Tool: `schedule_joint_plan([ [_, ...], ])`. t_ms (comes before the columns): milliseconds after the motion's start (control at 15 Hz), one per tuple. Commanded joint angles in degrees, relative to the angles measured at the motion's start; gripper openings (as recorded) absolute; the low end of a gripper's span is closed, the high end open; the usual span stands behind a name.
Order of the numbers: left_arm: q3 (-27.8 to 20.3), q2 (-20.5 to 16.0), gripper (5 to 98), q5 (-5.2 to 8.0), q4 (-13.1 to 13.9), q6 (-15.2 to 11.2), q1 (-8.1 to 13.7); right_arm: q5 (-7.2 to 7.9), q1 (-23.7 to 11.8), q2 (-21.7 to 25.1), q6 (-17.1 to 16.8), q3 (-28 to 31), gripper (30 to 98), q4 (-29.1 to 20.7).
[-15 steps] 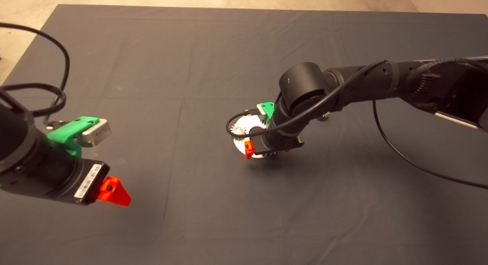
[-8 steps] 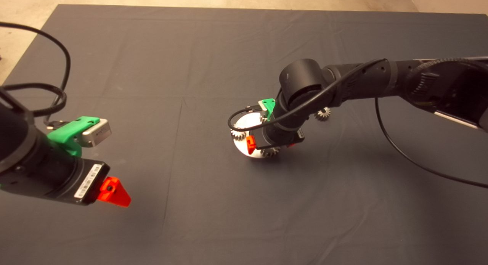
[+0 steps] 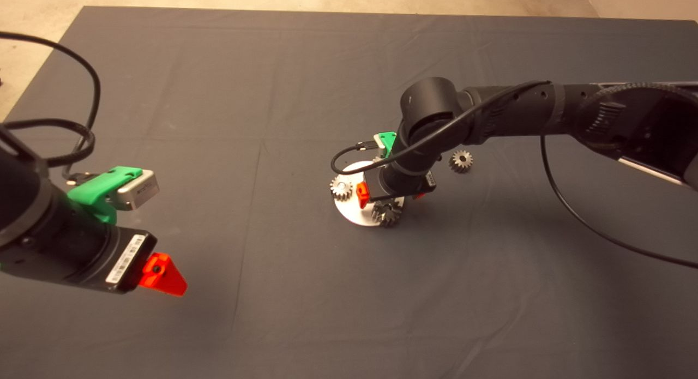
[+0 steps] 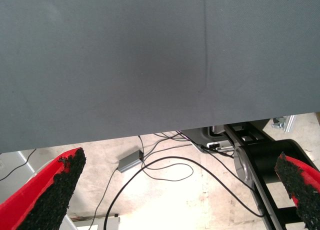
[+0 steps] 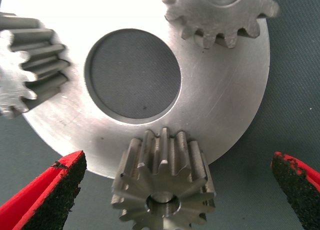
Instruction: Remove an incorrectly installed larger gear and replace it with the correct smaller gear
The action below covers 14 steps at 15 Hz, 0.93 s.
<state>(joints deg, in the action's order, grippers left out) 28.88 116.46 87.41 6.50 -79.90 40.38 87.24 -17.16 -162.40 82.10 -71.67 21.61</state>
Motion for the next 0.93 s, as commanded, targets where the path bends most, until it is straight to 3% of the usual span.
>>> schedule_joint_plan([
  [0,0.02,-0.04,97.9,4.26,0.97,0.17,0.94,0.04,-0.24,-0.69,-0.37,-0.12,97.8,1.95],
  [867,0.02,-0.04,97.9,4.26,1.06,0.27,0.94,0.04,0.81,-1.56,-0.28,-2.40,97.8,1.60],
])
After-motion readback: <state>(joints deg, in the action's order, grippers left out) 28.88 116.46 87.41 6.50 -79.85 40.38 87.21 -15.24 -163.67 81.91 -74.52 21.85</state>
